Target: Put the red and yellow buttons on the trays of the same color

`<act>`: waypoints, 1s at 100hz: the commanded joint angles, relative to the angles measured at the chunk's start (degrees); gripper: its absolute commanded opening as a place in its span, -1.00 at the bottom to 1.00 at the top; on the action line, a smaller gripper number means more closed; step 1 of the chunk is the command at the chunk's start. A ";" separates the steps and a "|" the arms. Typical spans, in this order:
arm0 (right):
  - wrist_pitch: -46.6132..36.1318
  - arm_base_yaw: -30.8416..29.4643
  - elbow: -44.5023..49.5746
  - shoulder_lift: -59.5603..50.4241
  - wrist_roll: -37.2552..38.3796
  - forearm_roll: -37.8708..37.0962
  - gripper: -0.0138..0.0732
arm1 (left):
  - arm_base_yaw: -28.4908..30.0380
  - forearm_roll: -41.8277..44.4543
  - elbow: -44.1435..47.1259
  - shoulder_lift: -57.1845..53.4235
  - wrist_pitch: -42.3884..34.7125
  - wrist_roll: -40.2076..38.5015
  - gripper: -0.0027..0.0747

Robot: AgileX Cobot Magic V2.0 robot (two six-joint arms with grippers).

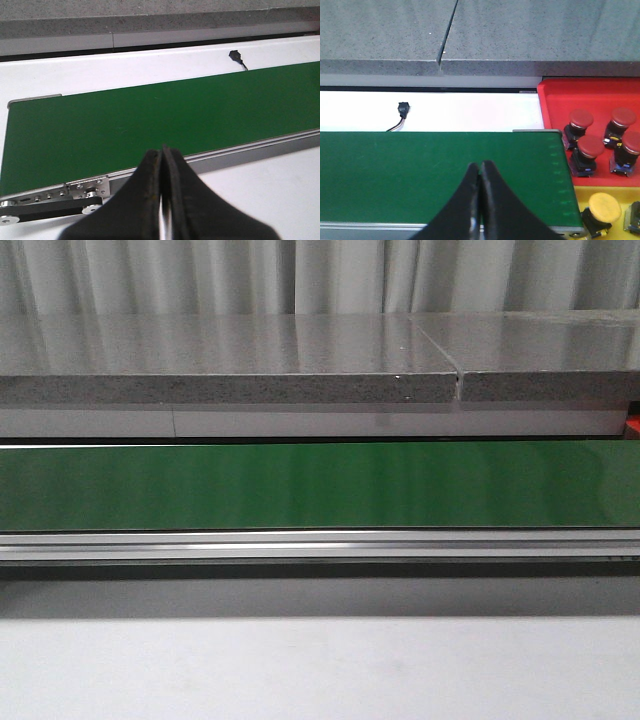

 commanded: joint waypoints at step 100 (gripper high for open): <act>-32.25 -0.39 36.36 -29.95 1.03 -0.58 -0.93 | -0.47 -1.03 -1.45 0.21 -3.67 -0.16 -0.99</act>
